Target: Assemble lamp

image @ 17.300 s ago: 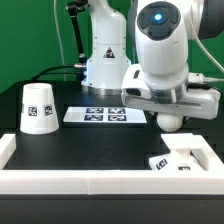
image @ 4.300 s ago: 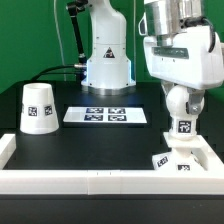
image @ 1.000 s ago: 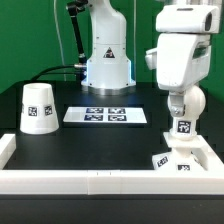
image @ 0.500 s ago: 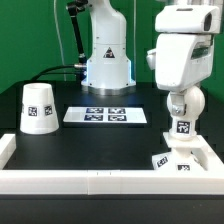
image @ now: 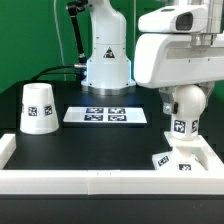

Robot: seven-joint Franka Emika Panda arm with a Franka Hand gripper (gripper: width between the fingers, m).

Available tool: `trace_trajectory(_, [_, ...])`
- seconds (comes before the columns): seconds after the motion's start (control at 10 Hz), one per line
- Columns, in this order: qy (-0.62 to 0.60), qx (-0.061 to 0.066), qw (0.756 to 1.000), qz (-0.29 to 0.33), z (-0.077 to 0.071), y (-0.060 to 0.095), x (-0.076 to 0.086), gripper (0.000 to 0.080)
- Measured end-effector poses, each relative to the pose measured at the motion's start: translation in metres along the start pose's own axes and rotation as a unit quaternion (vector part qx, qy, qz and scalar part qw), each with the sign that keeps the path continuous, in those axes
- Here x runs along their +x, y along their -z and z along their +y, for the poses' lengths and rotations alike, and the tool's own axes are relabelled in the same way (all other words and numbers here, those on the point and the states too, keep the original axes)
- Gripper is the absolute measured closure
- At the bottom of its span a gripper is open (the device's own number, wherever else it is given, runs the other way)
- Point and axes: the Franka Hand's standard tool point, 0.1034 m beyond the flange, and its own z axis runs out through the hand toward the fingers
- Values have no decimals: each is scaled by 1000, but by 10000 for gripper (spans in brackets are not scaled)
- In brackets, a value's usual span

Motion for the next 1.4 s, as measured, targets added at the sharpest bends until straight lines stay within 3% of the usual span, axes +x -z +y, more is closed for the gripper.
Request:
trace_trajectory(0.2, [-127,0,992,0,0,0,0,222])
trace_trajectory(0.4, [-264,-1,965,0,1,0,-1,220])
trace_trajectory(1.0, [-445,0,895,-1,2,-1,-2,220])
trace_trajectory(1.4, [-638,7,769,-13,-1,-2,-4,220])
